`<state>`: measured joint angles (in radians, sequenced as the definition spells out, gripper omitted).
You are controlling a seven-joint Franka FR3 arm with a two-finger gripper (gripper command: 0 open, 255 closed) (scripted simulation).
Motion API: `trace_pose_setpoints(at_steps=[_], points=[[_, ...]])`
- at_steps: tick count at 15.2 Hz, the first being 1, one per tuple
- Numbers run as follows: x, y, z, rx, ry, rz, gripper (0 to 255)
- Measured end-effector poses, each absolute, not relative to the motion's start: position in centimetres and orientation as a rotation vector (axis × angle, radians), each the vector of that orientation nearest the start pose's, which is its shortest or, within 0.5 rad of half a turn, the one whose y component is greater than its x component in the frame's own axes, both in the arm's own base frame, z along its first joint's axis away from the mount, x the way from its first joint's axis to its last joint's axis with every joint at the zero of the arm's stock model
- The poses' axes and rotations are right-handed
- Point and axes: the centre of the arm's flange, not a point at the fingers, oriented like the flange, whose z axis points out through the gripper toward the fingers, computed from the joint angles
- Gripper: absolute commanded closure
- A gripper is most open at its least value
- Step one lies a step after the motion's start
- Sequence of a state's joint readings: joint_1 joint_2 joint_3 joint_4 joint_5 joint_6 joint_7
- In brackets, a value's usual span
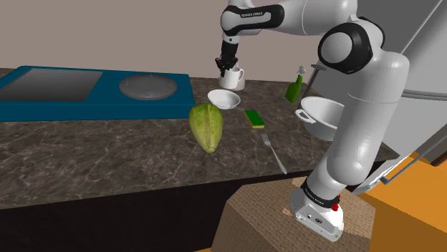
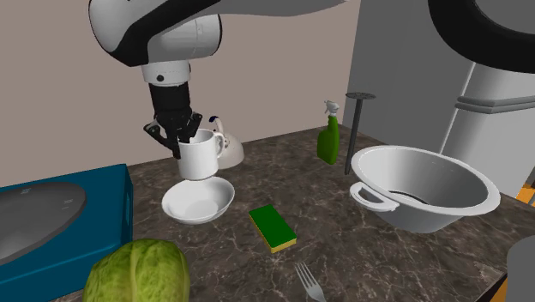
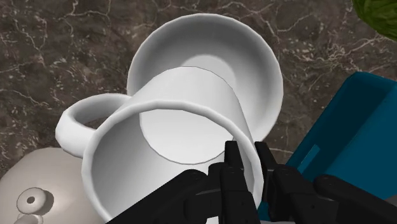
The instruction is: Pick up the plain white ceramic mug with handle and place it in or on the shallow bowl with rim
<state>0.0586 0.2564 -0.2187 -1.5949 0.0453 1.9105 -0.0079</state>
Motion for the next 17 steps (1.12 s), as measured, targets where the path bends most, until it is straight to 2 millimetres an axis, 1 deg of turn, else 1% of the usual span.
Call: trace_pose_setpoints(at_steps=[10,13,17], points=[[63.7,-8.6,43.9,-3.147,0.248,-0.101,255],[63.9,-8.6,42.4,-3.147,0.248,-0.101,255],[63.9,-8.6,41.9,-3.147,0.248,-0.102,255]])
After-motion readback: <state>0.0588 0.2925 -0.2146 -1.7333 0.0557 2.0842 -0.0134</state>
